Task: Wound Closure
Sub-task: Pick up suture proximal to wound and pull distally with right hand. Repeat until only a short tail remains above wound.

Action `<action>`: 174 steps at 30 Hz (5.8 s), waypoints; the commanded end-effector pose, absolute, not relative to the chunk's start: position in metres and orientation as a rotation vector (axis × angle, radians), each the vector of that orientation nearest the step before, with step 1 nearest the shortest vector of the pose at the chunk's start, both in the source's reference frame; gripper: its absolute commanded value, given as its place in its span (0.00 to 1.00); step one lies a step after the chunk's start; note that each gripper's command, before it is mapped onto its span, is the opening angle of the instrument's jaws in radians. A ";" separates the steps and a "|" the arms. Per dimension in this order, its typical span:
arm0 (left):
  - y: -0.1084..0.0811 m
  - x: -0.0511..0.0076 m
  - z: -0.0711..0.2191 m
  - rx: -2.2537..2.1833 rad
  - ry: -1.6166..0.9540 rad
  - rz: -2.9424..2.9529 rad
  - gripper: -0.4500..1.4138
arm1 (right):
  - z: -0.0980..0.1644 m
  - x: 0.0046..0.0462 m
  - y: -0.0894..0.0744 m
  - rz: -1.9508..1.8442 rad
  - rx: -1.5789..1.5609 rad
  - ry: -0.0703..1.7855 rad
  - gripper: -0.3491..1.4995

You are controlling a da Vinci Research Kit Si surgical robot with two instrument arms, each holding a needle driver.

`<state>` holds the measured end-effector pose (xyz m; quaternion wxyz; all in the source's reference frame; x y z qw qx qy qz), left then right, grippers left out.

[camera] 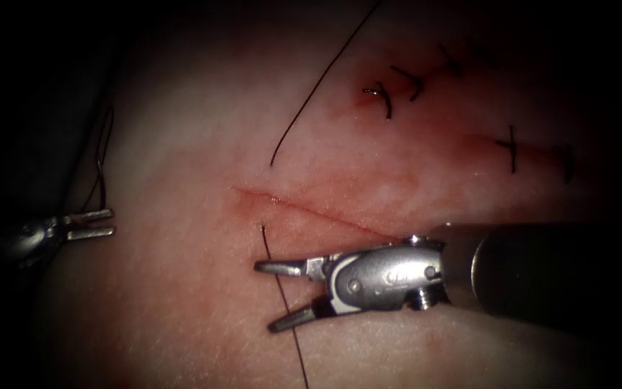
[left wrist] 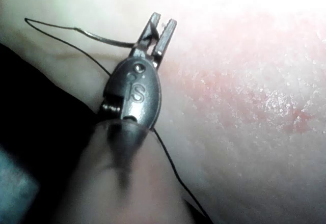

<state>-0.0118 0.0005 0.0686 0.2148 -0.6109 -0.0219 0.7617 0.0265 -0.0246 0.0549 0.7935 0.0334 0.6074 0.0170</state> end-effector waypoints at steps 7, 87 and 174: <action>0.000 -0.0119 0.069 -1.698 -0.065 2.113 0.00 | 0.060 0.0267 -0.022 -0.013 0.045 1.292 0.91; 0.000 -0.0129 0.070 -1.722 -0.066 2.105 0.00 | 0.049 0.0288 -0.044 -0.086 0.182 1.306 0.00; 0.000 -0.0128 0.070 -1.727 -0.072 2.107 0.00 | 0.062 0.0251 -0.020 0.105 -0.007 1.276 0.86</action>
